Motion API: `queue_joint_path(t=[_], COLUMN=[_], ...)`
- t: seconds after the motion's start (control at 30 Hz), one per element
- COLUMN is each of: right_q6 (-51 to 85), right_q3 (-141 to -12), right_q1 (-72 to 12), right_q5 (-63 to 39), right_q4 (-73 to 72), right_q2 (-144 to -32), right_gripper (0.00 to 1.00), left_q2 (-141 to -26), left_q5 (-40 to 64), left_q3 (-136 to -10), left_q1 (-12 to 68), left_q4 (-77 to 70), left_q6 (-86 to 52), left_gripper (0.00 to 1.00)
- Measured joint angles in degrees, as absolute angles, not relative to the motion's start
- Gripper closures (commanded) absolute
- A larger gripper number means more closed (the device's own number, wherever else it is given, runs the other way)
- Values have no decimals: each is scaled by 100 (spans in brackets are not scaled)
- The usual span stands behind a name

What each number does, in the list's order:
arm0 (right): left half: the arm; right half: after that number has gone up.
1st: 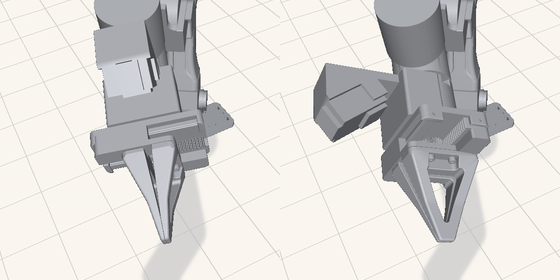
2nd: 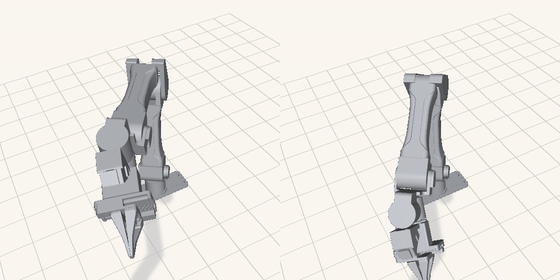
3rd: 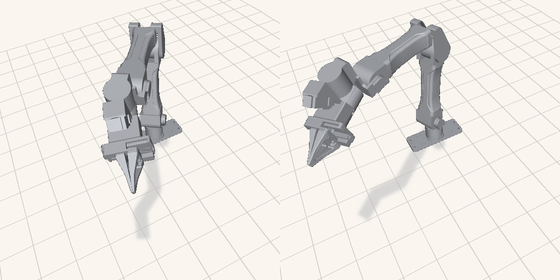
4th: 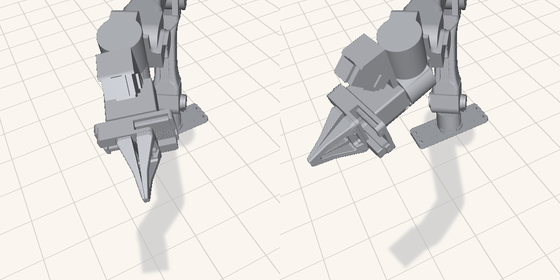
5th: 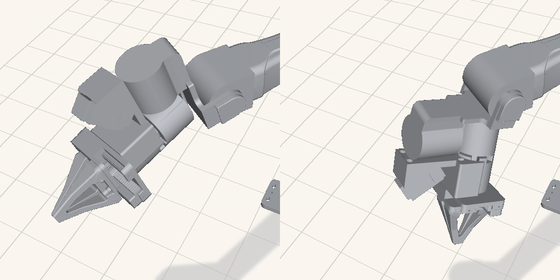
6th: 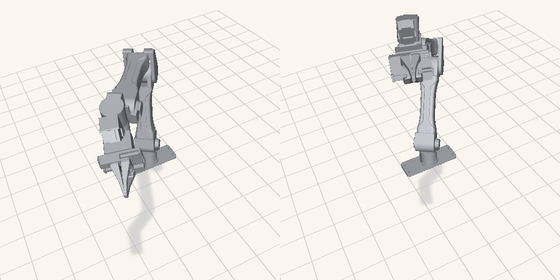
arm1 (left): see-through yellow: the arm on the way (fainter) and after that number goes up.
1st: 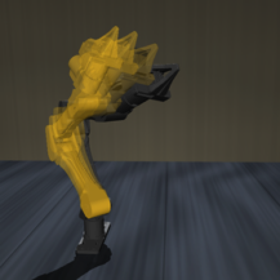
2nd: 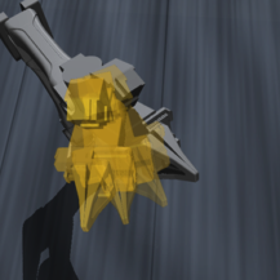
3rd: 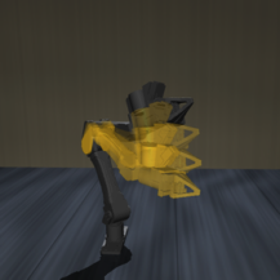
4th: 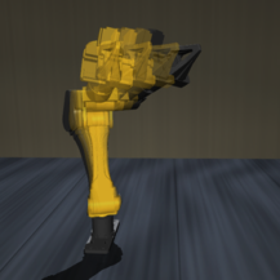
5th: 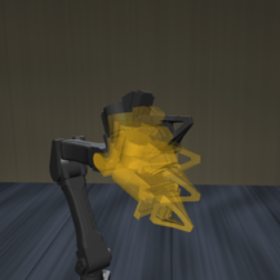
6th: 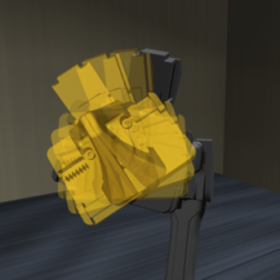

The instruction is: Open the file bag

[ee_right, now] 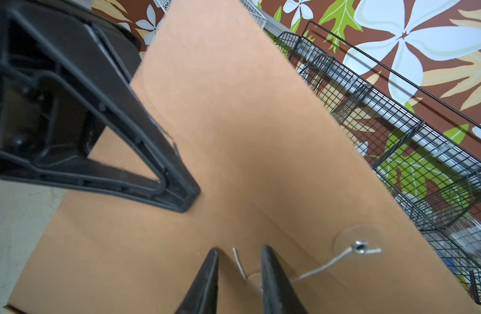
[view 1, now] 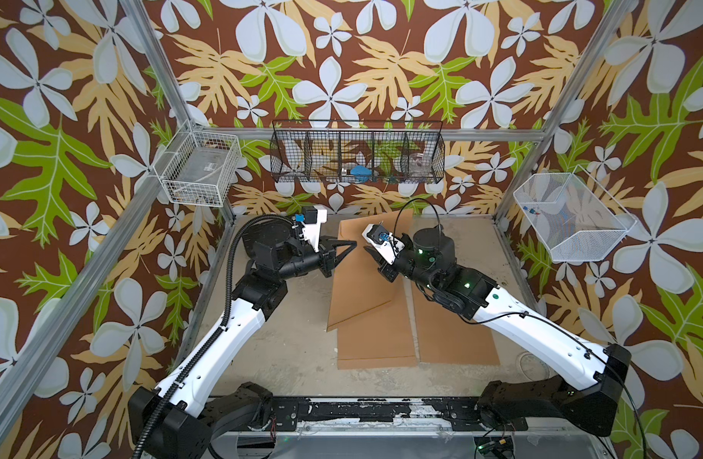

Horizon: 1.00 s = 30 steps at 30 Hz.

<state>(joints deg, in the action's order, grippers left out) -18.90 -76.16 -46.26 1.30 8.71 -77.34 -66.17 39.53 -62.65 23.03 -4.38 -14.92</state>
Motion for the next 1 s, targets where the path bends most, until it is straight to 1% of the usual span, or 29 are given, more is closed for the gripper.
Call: queue_joint_path(t=[0.53,1.0], right_q6=[-1955,-1957], right_q3=[-7533,-7502], right_q1=[-4639,-4637], right_q5=[167,38], right_q4=[854,819], right_q2=[-7706,-7644], right_gripper=[75,80], left_q2=[-6580,-6667], left_q5=[4466,4816], left_q3=[-6075,-5964], left_q1=[2303,2303], left_q4=[-764,-1221], left_q6=[-1557,-1835], left_gripper=[100,100])
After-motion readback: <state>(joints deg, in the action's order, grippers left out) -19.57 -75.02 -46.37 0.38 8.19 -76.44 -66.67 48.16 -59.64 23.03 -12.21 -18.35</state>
